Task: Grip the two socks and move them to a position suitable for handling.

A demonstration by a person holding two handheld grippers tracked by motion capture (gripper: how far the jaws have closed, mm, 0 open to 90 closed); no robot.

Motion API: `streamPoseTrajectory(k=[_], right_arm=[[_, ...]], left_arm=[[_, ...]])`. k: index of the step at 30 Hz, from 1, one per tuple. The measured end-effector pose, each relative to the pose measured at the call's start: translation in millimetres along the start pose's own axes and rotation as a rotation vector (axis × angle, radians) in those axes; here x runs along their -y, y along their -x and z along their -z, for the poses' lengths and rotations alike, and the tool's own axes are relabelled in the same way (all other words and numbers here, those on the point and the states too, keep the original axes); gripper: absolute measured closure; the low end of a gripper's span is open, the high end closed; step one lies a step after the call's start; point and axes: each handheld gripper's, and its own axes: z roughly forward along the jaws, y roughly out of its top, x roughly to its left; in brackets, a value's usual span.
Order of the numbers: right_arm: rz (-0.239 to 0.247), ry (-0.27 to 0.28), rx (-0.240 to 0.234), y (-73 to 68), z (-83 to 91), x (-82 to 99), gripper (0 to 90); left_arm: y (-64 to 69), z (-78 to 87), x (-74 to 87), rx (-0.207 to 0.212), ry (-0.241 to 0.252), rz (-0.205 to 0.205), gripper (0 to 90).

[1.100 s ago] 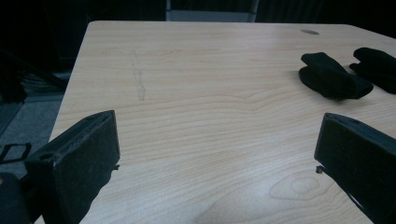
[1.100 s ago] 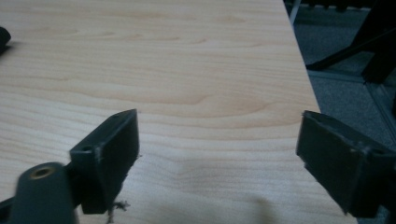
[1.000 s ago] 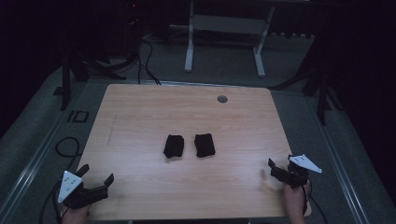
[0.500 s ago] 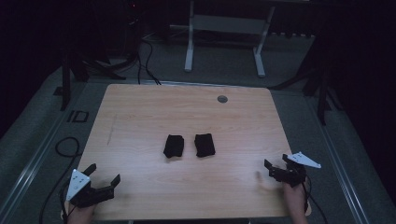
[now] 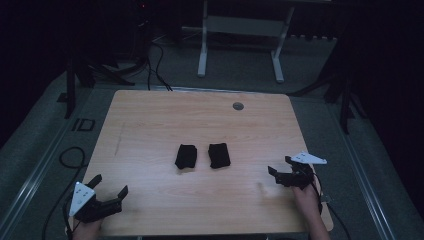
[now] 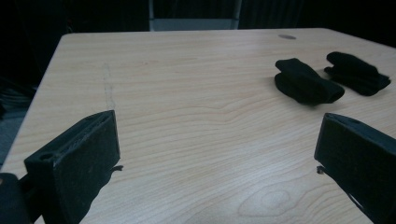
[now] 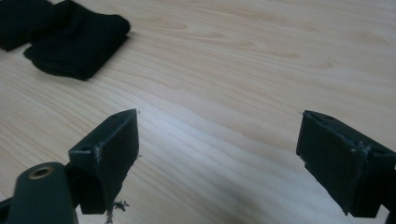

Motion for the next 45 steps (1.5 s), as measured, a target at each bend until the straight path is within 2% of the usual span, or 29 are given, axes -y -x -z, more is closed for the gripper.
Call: streamPoseTrajectory(k=[7, 8, 9, 11, 15, 17, 21, 22, 25, 32, 34, 36, 39, 42, 44, 45], right_arm=[[0.064, -0.026, -0.052, -13.3, -17.1, -19.1, 12.6], [0.073, -0.027, -0.059, -15.3, -19.5, -21.6, 12.6], [0.078, -0.029, -0.08, -17.5, -22.7, -24.8, 12.6], [0.087, -0.034, -0.119, -22.1, -27.5, -30.1, 12.6], [0.106, -0.028, -0.201, -34.6, -35.7, -40.7, 12.6], [0.109, -0.022, -0.23, -44.3, -41.8, -47.4, 13.1], [0.155, -0.036, -0.282, -60.4, -55.6, -57.4, 13.2], [0.174, -0.044, -0.288, -65.2, -60.9, -60.6, 13.2], [0.19, -0.073, -0.306, -72.7, -74.9, -69.4, 14.8], [0.254, -0.132, -0.307, -88.8, -105.9, -85.5, 21.6], [0.281, -0.152, -0.323, -94.6, -116.0, -88.9, 25.1], [0.291, -0.167, -0.321, -98.7, -124.0, -90.8, 26.9], [0.298, -0.199, -0.329, -103.0, -136.1, -92.7, 29.8], [0.331, -0.243, -0.318, -107.9, -147.0, -89.7, 31.5], [0.338, -0.251, -0.327, -109.5, -150.0, -87.3, 38.0], [0.324, -0.253, -0.333, -110.0, -149.8, -86.2, 41.4]], left_arm=[[3.8, -1.7, -0.4, 0.021, -0.01, -0.007, 0.4], [4.4, -1.4, -1.3, -0.001, -0.012, -0.018, 0.4], [4.6, -0.9, -1.9, -0.001, -0.006, -0.014, 0.4], [4.1, -0.5, -1.7, 0.028, 0.008, 0.006, 0.4], [9.9, -2.4, -1.3, 0.024, -0.005, -0.032, 0.4], [12.8, -3.0, -1.9, 0.03, -0.002, -0.033, 0.4], [16.8, -4.2, -2.3, 0.049, 0.01, -0.035, 0.4], [17.4, -4.6, -2.3, 0.052, 0.01, -0.037, 0.4], [19.3, -6.2, -1.7, 0.059, -0.001, -0.039, 0.4], [22.3, -7.9, -1.9, 0.075, -0.008, -0.045, 0.4], [23.2, -8.9, -1.6, 0.058, -0.019, -0.046, 0.4], [23.0, -9.6, -1.2, 0.041, -0.029, -0.04, 0.4], [22.7, -9.4, -1.2, 0.039, -0.025, -0.036, 0.4], [23.5, -9.6, -1.3, 0.031, -0.033, -0.036, 0.4], [23.8, -9.4, -1.4, 0.028, -0.033, -0.036, 0.4], [24.3, -8.9, -1.6, 0.03, -0.032, -0.03, 0.5]])
